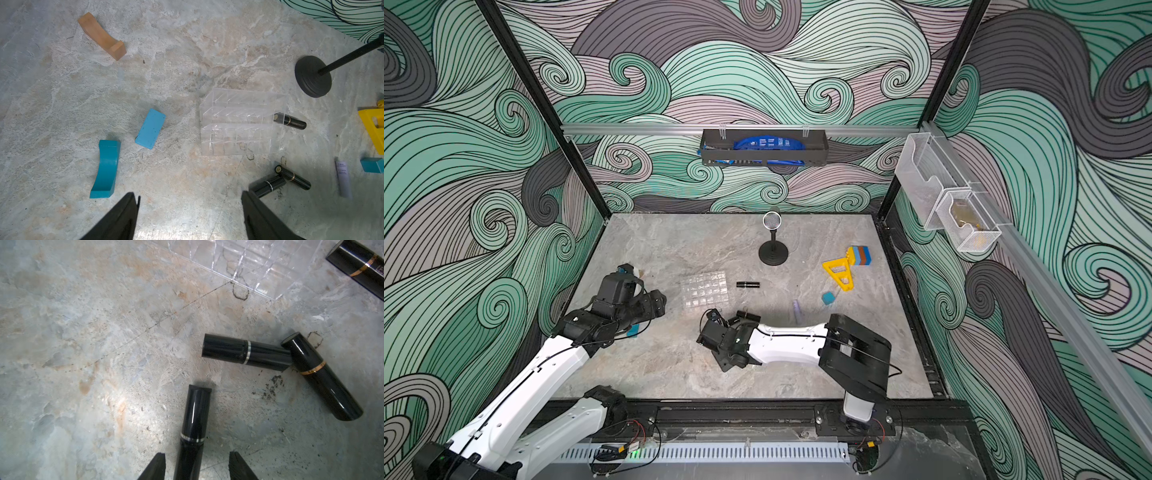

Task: Arrange the lipsticks in the organizer
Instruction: Pick up the lipstick at the center of the board.

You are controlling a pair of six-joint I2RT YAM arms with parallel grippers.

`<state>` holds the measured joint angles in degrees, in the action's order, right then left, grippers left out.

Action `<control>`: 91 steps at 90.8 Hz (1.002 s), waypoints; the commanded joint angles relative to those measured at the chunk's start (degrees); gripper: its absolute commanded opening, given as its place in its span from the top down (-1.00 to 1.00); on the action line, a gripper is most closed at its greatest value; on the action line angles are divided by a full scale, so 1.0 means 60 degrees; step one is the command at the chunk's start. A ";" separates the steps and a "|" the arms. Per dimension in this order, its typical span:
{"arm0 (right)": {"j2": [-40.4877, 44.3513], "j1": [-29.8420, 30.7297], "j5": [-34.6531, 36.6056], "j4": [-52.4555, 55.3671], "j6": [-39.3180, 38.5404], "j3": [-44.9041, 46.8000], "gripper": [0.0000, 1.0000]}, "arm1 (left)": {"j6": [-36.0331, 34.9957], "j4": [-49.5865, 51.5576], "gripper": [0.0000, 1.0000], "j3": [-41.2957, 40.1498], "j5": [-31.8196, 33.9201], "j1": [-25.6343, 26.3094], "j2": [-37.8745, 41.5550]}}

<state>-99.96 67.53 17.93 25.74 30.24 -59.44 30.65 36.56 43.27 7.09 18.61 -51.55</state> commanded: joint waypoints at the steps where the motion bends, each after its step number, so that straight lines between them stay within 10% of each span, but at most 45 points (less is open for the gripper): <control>1: -0.0170 -0.0218 0.0234 0.0325 0.0006 -0.0143 -0.10 | 0.0151 0.0026 -0.61 0.0108 -0.0257 -0.0012 -0.0071; 45: 0.2336 -0.1753 -0.0976 -0.0325 0.0024 0.0967 -0.05 | -0.0128 0.0299 -0.60 0.0176 -0.0190 0.0077 -0.0232; 66: 0.3999 -0.5579 -0.0687 -0.0200 -0.0446 0.2676 -0.07 | -0.0003 -0.0462 -0.59 0.0185 -0.0533 0.1526 -0.0633; 91: 0.2853 -0.7440 -0.0545 -0.1139 -0.0935 0.2128 -0.11 | 0.0252 -0.1418 -0.59 0.0240 -0.0511 0.3422 -0.1687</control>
<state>-78.48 26.44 15.92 21.50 26.30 -43.57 31.38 30.70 43.27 4.78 36.60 -60.12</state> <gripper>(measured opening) 0.555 0.794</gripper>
